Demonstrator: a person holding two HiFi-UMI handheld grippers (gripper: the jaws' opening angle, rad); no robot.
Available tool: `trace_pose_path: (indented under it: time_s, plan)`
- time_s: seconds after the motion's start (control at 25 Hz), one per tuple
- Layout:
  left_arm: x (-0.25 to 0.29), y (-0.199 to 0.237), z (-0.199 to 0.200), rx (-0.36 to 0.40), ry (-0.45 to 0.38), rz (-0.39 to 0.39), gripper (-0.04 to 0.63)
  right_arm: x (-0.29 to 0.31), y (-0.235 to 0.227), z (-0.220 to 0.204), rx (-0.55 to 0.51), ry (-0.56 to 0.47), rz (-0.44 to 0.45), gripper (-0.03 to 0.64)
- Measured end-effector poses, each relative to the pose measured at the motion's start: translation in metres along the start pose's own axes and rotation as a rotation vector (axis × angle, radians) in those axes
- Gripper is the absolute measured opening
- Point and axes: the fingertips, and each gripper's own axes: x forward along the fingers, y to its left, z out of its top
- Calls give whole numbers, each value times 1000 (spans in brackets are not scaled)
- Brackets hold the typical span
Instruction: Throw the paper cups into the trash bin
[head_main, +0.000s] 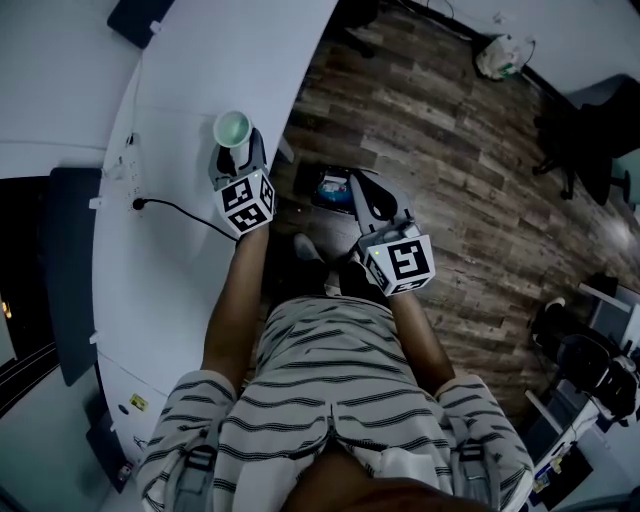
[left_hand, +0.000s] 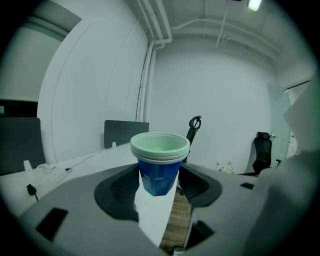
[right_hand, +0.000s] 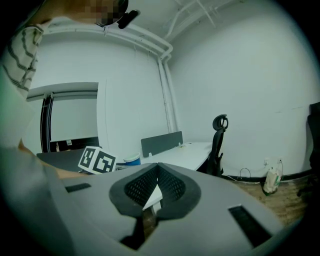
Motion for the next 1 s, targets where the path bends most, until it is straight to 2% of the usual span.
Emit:
trace_pose_path:
  time_s: [0.6,1.0]
  plan:
    - [-45,-70,37,5,-56,-79,267,-41,-35,32,-12,-75,-60,17]
    - [-78,-118,53,18,-94,-167,267,-64,-45,44,-19,-117,-96,17]
